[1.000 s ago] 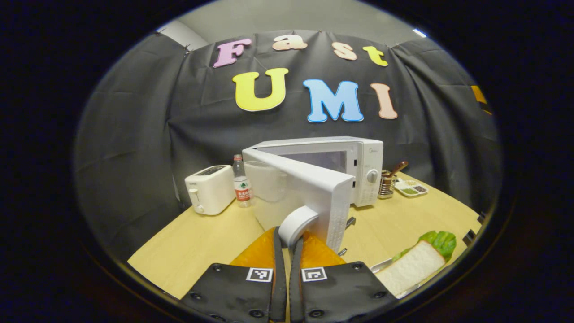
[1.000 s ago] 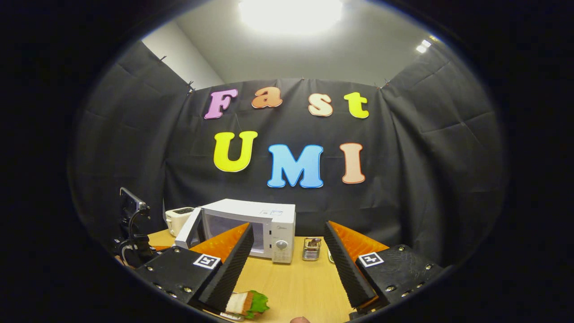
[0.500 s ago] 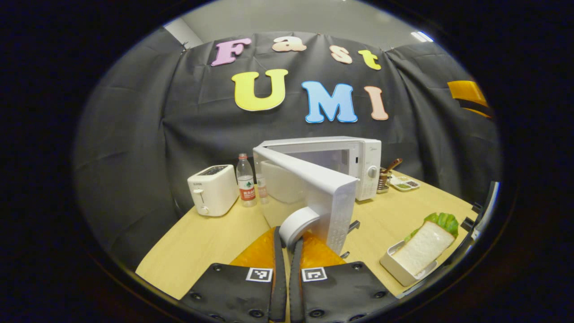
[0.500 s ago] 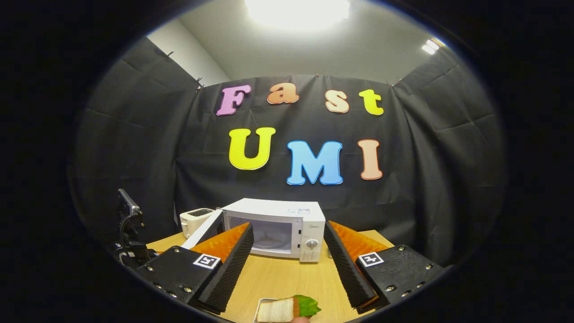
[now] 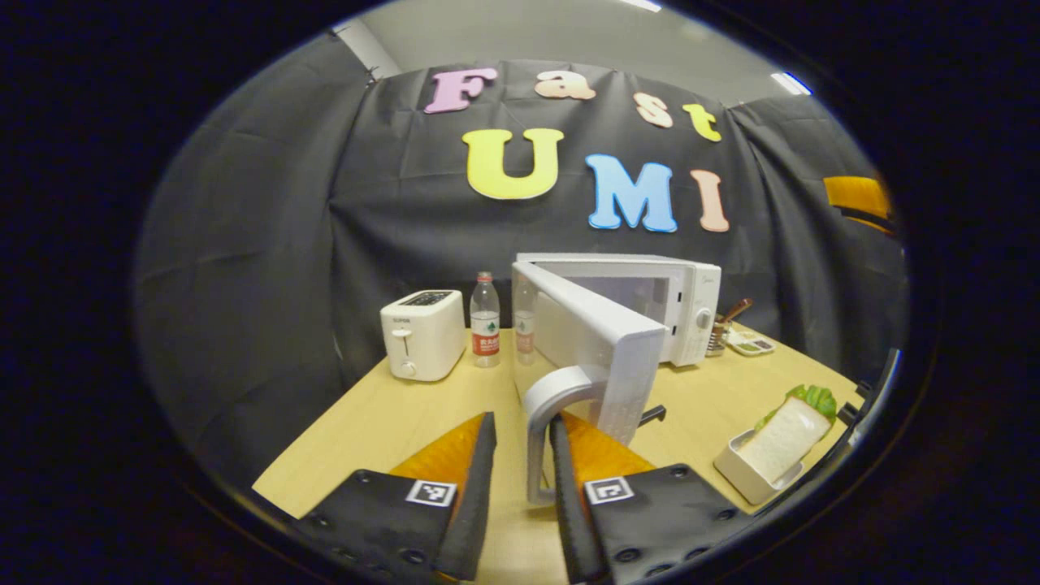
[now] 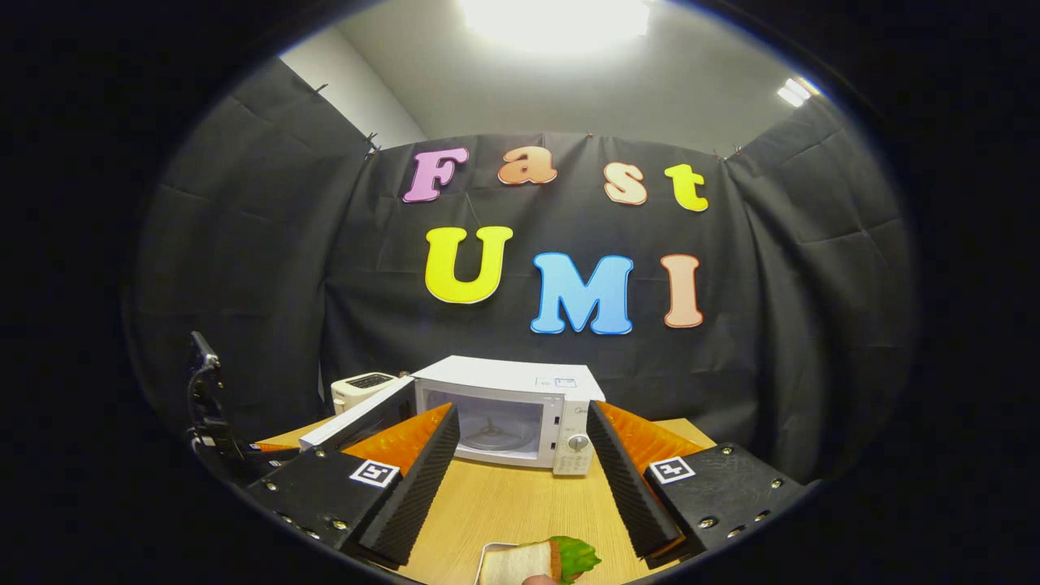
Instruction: Open the microwave oven with the left hand, put the food in, and close the microwave oven.
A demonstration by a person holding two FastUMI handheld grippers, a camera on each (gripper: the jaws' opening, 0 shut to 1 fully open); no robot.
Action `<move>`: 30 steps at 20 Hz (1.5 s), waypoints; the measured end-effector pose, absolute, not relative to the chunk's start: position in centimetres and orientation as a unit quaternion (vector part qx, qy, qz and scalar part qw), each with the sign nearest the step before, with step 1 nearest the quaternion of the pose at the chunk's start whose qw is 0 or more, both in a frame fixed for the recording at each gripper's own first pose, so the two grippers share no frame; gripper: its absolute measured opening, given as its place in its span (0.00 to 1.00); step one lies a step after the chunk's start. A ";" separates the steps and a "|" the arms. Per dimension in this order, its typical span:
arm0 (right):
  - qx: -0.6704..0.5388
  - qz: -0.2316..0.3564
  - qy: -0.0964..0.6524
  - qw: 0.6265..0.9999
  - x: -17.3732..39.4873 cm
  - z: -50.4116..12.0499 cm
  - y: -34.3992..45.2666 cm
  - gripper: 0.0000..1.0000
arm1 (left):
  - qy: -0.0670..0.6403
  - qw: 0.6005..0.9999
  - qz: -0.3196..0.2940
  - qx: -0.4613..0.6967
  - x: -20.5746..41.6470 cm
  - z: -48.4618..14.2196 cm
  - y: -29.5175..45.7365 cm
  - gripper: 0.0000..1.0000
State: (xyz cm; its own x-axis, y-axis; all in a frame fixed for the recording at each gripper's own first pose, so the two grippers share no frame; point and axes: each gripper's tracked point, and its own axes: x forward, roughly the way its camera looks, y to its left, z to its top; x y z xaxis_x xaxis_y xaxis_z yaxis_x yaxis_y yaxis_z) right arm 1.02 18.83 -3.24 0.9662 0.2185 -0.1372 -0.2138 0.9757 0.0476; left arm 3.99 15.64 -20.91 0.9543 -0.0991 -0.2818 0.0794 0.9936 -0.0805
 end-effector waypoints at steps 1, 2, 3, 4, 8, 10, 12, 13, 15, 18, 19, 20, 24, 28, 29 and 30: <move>0.021 0.118 0.081 0.989 1.3 -3.7 18.6 0.96 | 0.142 0.989 -0.034 -0.036 3.4 -20.6 15.9 0.70; 0.027 0.129 0.088 0.987 1.5 -3.9 18.3 0.96 | 0.140 0.989 -0.018 -0.035 2.7 -20.6 16.3 0.80; 0.032 0.138 0.094 0.985 2.0 -4.3 18.0 0.96 | 0.140 0.989 -0.008 -0.037 2.4 -20.2 16.3 0.95; 0.039 0.150 0.106 0.982 2.4 -4.9 17.8 0.96 | 0.139 0.990 0.007 -0.037 1.4 -19.5 16.6 0.96; 0.079 0.181 0.181 0.964 3.6 -8.8 15.9 0.96 | 0.104 0.992 0.053 -0.040 -1.0 -14.2 15.4 0.96; 0.110 0.196 0.237 0.945 3.7 -11.7 15.2 0.96 | 0.080 0.994 0.064 -0.037 -1.8 -11.4 14.3 0.96; 0.138 0.201 0.287 0.926 4.0 -14.1 14.3 0.97 | 0.060 0.995 0.074 -0.031 -2.2 -8.9 13.2 0.96; 0.151 0.204 0.308 0.917 3.8 -15.3 14.0 0.97 | 0.054 0.995 0.076 -0.031 -2.3 -7.9 12.8 0.94; 0.169 0.210 0.344 0.899 3.5 -17.1 13.6 0.98 | 0.043 0.995 0.083 -0.034 -2.6 -6.2 11.7 0.96; 0.187 0.224 0.393 0.872 2.7 -19.9 13.2 0.98 | 0.028 0.995 0.094 -0.034 -3.3 -4.2 10.6 0.96; 0.191 0.231 0.410 0.861 2.1 -20.9 13.3 0.98 | 0.025 0.995 0.096 -0.033 -3.5 -3.6 10.2 0.94; 0.192 0.238 0.427 0.851 1.6 -21.7 13.3 0.98 | 0.023 0.994 0.099 -0.031 -3.6 -3.3 9.8 0.94; 0.202 0.264 0.480 0.812 -0.7 -24.4 13.5 0.98 | 0.022 0.994 0.105 -0.019 -4.1 -2.8 8.8 0.94; 0.232 0.269 0.525 0.773 -2.5 -26.5 14.0 0.98 | 0.022 0.994 0.105 -0.011 -4.2 -2.7 7.5 0.94; 0.237 0.268 0.536 0.765 -3.0 -27.0 14.0 0.98 | 0.024 0.994 0.105 -0.012 -4.2 -2.7 7.3 0.94; 0.240 0.269 0.547 0.755 -3.5 -27.4 13.9 0.98 | 0.026 0.994 0.105 -0.016 -4.2 -2.8 7.2 0.95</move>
State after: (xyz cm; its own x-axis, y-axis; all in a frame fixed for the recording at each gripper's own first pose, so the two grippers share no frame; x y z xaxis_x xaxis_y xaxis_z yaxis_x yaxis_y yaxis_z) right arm -3.47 13.92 -27.41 0.2570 0.6695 -0.6969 -0.1434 0.7396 0.6576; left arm -4.21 7.15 -2.81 0.9766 0.2080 -0.0542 -0.2096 0.9774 -0.0258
